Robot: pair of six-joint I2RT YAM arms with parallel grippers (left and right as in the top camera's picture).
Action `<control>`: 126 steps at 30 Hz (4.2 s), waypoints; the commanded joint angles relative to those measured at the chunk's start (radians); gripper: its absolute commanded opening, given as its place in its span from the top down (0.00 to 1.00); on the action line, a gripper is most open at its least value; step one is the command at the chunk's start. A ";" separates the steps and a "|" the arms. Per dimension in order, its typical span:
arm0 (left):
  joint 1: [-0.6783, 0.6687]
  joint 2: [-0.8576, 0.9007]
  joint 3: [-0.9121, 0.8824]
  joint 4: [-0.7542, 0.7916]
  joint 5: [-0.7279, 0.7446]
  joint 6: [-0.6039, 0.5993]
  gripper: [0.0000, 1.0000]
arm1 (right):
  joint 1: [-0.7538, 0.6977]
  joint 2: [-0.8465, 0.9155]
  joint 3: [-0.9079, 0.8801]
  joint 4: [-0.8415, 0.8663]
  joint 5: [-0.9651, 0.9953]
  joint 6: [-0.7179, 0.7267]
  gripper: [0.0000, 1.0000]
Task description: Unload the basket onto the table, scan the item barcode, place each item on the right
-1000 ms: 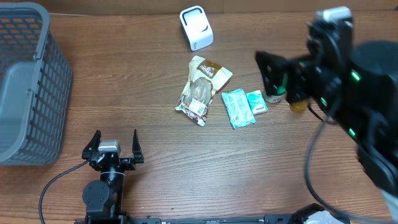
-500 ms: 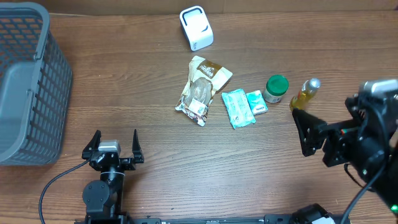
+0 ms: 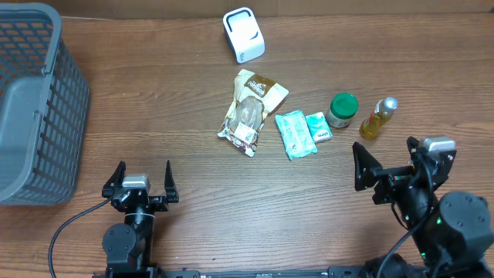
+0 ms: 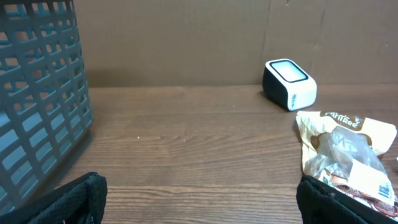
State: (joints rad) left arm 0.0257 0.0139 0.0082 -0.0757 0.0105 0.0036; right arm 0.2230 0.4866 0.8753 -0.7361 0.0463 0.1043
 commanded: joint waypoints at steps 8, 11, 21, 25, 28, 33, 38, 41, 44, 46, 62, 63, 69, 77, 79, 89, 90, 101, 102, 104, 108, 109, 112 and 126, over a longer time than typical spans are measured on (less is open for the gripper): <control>-0.005 -0.010 -0.003 -0.001 0.008 0.016 0.00 | -0.029 -0.282 -0.413 0.599 -0.141 0.000 0.00; -0.005 -0.010 -0.003 -0.001 0.008 0.016 0.01 | -0.029 -0.348 -0.493 0.741 -0.162 0.000 0.00; -0.005 -0.010 -0.003 -0.001 0.008 0.016 0.00 | -0.078 -0.484 -0.680 0.910 -0.172 0.000 0.00; -0.005 -0.010 -0.003 -0.001 0.008 0.016 0.00 | -0.088 -0.484 -0.797 1.017 -0.172 0.000 0.00; -0.005 -0.010 -0.003 -0.001 0.008 0.016 0.00 | -0.088 -0.484 -0.872 1.067 -0.170 0.000 0.00; -0.005 -0.010 -0.003 -0.001 0.008 0.016 0.01 | -0.094 -0.484 -0.868 0.911 -0.149 -0.003 0.00; -0.005 -0.010 -0.003 -0.001 0.008 0.016 0.00 | -0.203 -0.484 -0.868 0.666 -0.180 0.000 0.00; -0.005 -0.010 -0.003 -0.001 0.008 0.016 0.01 | -0.276 -0.484 -0.868 0.670 -0.236 0.004 0.00; -0.005 -0.010 -0.003 -0.001 0.008 0.016 0.00 | -0.309 -0.484 -0.868 0.673 -0.264 0.003 0.00; -0.005 -0.010 -0.003 -0.001 0.008 0.016 0.00 | -0.309 -0.484 -0.868 0.674 -0.265 -0.010 0.00; -0.005 -0.010 -0.003 -0.001 0.008 0.016 0.00 | -0.309 -0.484 -0.868 0.673 -0.258 -0.056 0.00; -0.005 -0.010 -0.003 -0.001 0.008 0.016 0.01 | -0.309 -0.484 -0.868 0.673 -0.258 -0.056 0.00; -0.005 -0.010 -0.003 -0.001 0.008 0.016 0.00 | -0.309 -0.484 -0.868 0.673 -0.258 -0.052 0.00; -0.005 -0.010 -0.003 -0.001 0.008 0.016 0.00 | -0.309 -0.484 -0.868 0.674 -0.257 -0.053 0.00; -0.005 -0.010 -0.003 -0.001 0.008 0.016 0.00 | -0.309 -0.484 -0.868 0.674 -0.257 -0.053 0.00; -0.005 -0.010 -0.003 -0.001 0.008 0.016 0.00 | -0.309 -0.484 -0.868 0.674 -0.258 -0.053 0.00; -0.005 -0.010 -0.003 -0.001 0.008 0.016 0.00 | -0.309 -0.484 -0.867 0.674 -0.258 -0.053 0.00; -0.005 -0.010 -0.003 -0.001 0.008 0.016 0.00 | -0.309 -0.484 -0.867 0.674 -0.258 -0.052 0.00; -0.005 -0.010 -0.003 -0.001 0.008 0.016 0.00 | -0.309 -0.484 -0.867 0.674 -0.258 -0.053 0.00; -0.005 -0.010 -0.003 -0.001 0.008 0.016 0.01 | -0.309 -0.484 -0.867 0.674 -0.258 -0.053 0.00; -0.005 -0.010 -0.003 -0.001 0.008 0.016 0.00 | -0.309 -0.484 -0.867 0.674 -0.258 -0.053 0.00; -0.005 -0.010 -0.003 -0.001 0.008 0.016 0.01 | -0.309 -0.484 -0.867 0.674 -0.258 -0.053 0.00; -0.005 -0.010 -0.003 -0.001 0.008 0.016 0.00 | -0.309 -0.484 -0.867 0.674 -0.257 -0.053 0.00; -0.005 -0.010 -0.003 -0.001 0.008 0.016 0.00 | -0.309 -0.484 -0.867 0.674 -0.258 -0.053 0.00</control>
State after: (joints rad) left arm 0.0257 0.0132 0.0082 -0.0757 0.0109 0.0036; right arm -0.0799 0.0109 0.0185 -0.0700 -0.2062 0.0528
